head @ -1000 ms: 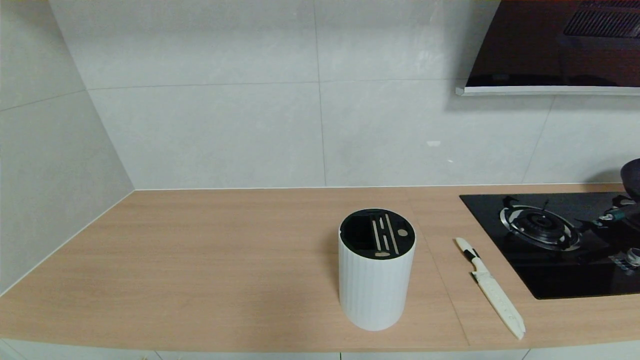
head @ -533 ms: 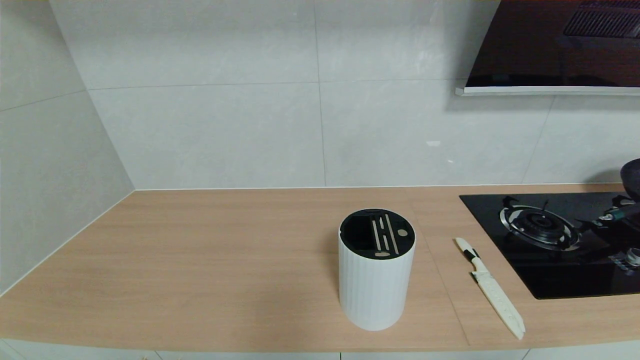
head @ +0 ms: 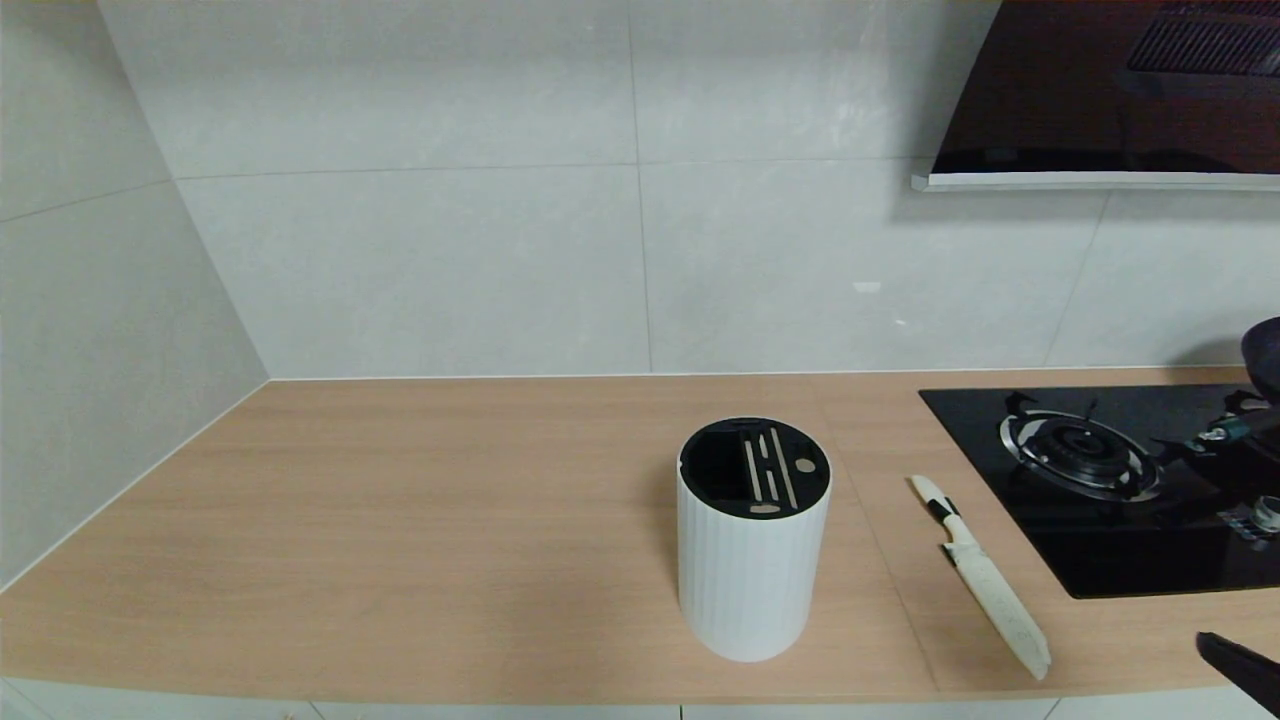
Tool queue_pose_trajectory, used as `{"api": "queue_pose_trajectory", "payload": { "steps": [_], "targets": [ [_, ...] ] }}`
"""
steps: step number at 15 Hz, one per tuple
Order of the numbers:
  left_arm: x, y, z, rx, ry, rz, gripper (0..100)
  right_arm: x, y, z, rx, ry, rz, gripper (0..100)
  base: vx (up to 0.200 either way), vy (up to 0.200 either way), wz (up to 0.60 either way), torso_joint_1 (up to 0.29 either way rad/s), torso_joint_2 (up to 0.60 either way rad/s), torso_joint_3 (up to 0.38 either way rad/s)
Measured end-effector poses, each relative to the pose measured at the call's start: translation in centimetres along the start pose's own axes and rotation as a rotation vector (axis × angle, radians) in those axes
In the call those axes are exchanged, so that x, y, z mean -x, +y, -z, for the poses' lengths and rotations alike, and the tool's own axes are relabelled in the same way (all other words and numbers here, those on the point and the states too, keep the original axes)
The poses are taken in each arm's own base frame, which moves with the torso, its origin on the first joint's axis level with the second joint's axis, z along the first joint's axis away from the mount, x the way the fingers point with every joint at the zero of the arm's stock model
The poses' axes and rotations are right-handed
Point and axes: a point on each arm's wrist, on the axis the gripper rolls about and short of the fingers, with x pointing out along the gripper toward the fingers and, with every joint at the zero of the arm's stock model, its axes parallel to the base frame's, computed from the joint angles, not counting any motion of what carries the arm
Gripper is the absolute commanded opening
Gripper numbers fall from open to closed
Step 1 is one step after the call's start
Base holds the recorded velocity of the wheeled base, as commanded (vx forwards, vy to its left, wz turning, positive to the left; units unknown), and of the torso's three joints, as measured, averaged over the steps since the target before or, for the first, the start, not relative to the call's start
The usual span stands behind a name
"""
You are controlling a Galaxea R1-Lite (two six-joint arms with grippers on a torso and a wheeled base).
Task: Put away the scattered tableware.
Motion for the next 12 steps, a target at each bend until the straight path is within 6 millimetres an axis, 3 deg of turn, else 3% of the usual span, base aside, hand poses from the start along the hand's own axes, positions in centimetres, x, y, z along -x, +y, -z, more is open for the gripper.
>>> {"api": "queue_pose_trajectory", "payload": {
  "steps": [5,8,12],
  "targets": [
    [0.0,0.0,0.0,0.000,0.000,0.000,100,-10.1,-0.3,-3.0,-0.004,0.224,-0.039,100,0.000,0.000,0.00,0.000,0.00,0.000],
    [0.0,0.0,0.0,0.000,0.000,0.000,100,-16.3,-0.4,-2.3,-0.002,0.268,-0.040,100,0.000,0.000,0.00,0.000,0.00,0.000],
    [0.0,0.0,0.0,0.000,0.000,0.000,100,-22.1,-0.5,0.1,0.002,0.280,-0.015,100,0.000,0.000,0.00,0.000,0.00,0.000]
  ]
}}
